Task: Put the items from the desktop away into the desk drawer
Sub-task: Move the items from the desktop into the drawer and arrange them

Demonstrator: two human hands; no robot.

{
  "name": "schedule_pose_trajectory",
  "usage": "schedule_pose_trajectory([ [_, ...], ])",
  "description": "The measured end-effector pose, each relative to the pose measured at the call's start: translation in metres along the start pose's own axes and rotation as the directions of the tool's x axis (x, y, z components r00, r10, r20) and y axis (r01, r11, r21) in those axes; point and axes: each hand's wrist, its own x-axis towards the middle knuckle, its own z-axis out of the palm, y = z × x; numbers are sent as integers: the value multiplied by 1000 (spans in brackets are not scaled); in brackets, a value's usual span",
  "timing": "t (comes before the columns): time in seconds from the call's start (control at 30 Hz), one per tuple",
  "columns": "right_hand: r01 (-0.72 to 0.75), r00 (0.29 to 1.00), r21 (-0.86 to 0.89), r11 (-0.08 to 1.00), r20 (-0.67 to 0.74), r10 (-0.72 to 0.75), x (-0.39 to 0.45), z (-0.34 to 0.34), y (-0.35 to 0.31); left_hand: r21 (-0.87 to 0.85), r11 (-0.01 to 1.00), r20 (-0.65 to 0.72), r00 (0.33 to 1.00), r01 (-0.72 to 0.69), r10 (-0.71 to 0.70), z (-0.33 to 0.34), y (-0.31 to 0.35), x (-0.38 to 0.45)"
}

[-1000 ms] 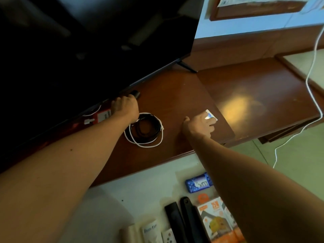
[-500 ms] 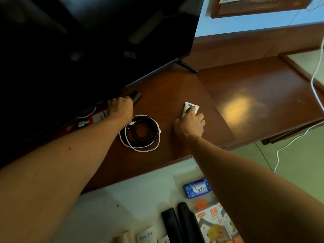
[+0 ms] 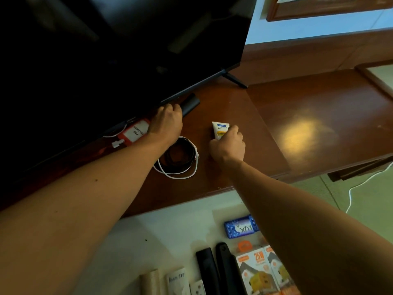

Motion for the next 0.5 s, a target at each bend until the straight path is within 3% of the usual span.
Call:
schedule_pose_trajectory([
  [0.27, 29, 999, 44, 999, 22, -30, -42, 10, -19, -165, 980, -96, 987, 114, -131, -30, -13, -69],
  [0.5, 51, 998, 39, 998, 35, -53, -133, 39, -24, -302, 939, -81, 977, 166, -199, -50, -48, -165],
])
